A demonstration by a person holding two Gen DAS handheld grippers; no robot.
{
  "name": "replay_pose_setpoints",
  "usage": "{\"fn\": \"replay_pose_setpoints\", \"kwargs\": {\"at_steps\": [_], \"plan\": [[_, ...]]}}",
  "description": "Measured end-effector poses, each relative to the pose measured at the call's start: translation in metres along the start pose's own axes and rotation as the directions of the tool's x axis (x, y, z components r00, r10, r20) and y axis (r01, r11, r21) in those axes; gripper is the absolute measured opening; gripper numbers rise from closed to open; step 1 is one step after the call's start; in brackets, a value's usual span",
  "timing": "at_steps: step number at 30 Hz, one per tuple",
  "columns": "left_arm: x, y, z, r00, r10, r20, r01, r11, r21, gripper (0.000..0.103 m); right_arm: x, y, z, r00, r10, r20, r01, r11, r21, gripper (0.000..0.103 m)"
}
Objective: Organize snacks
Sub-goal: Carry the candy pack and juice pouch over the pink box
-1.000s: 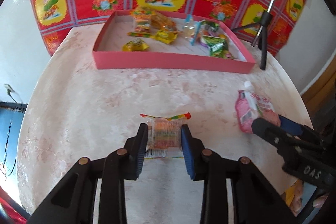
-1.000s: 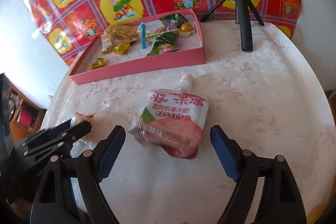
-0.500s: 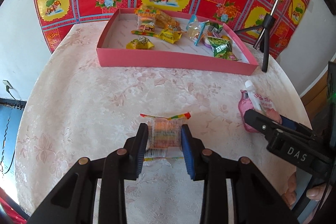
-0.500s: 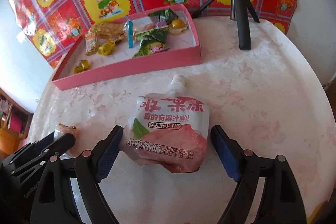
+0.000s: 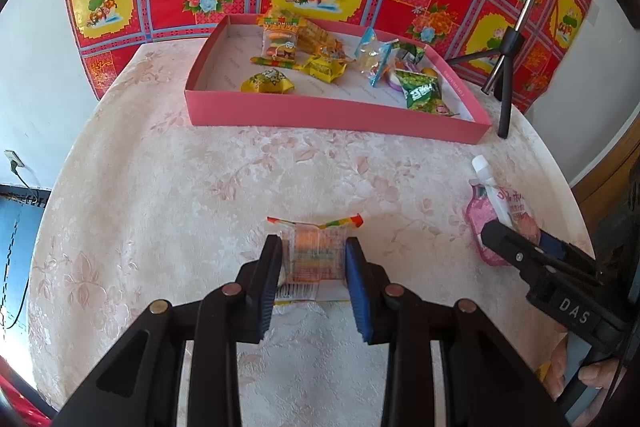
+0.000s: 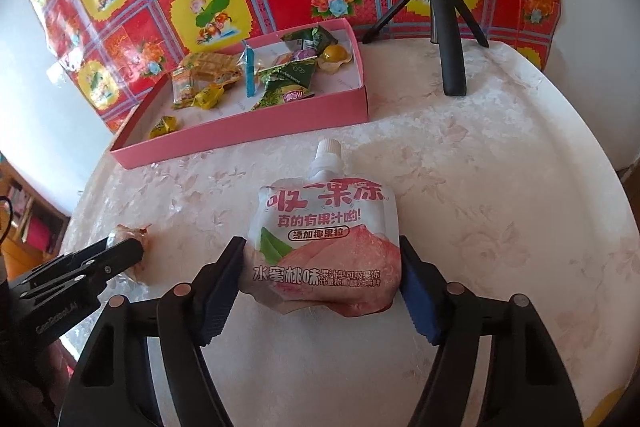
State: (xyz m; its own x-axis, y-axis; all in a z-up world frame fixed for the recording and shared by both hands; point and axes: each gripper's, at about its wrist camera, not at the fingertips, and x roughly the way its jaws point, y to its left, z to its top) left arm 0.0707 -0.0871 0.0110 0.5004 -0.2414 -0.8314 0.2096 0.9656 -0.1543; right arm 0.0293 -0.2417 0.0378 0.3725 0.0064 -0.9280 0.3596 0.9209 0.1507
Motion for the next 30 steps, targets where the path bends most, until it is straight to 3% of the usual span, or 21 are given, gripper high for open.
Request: {"fn": "replay_pose_setpoints", "kwargs": {"at_steps": [8, 17, 30], "plan": [[-0.009, -0.004, 0.007, 0.999, -0.017, 0.027, 0.017, 1.0, 0.014, 0.033, -0.01, 0.005, -0.001, 1.0, 0.018, 0.02, -0.017, 0.999, -0.048, 0.071], [-0.017, -0.002, 0.025, 0.999, -0.014, 0.05, 0.014, 1.0, 0.002, 0.033, -0.023, 0.013, 0.008, 0.992, 0.116, 0.052, -0.112, 0.991, -0.074, 0.07], [-0.015, 0.001, 0.064, 0.996, 0.0, 0.094, -0.001, 1.0, 0.01, 0.033, -0.024, 0.029, 0.044, 0.98, 0.175, 0.1, -0.161, 0.978, -0.131, 0.07]]}}
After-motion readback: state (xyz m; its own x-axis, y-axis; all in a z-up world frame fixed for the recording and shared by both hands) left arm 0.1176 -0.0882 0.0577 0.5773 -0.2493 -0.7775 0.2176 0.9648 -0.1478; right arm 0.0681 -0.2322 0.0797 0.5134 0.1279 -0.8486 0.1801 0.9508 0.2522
